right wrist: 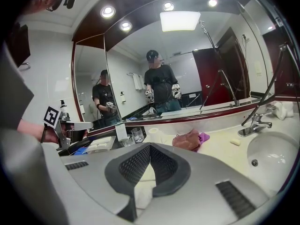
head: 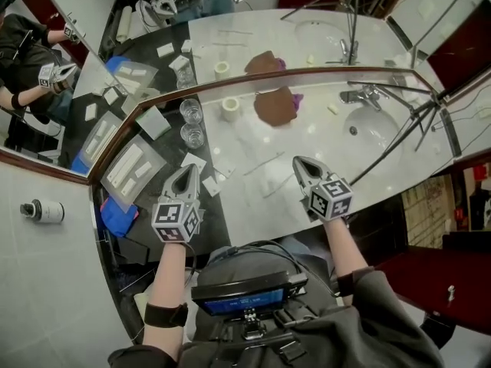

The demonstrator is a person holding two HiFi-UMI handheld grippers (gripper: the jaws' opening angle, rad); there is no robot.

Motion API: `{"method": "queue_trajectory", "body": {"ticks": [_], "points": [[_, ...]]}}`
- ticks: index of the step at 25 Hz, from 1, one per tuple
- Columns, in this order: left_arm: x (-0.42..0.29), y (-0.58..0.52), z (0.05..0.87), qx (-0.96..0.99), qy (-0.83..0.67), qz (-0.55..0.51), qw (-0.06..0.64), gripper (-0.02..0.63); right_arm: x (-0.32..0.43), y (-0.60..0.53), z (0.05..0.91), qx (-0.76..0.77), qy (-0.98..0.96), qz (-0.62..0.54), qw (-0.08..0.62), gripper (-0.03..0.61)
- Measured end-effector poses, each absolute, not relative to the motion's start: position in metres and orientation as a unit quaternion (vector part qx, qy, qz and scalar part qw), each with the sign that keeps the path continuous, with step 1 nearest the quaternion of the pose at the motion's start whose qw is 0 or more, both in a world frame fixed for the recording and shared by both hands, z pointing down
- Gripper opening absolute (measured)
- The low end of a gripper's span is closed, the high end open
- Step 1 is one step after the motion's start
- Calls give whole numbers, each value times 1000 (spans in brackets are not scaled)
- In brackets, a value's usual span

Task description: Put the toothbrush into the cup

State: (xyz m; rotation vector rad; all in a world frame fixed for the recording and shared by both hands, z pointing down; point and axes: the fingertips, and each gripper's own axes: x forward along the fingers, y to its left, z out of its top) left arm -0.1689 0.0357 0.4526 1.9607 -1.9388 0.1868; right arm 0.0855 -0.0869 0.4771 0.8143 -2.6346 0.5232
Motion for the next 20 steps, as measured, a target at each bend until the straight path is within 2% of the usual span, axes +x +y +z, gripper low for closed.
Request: {"method": "queue_trajectory", "body": {"ticks": [5,9,15,20], "points": [[-144,19,474,717,-655,108,212,8,98,-88,479,296,-921,186,170,11],[-110,-1,492,747,-609,156,218,43,114,-88,481,304,-918,177,182,11],[-40,-27,522,800,-489,269,219,164,143,-88,492,320,-910,188,183,11],[4,-48,559,813,-406,352,226,193,163,-84,508,328,-903,206,184,11]]}}
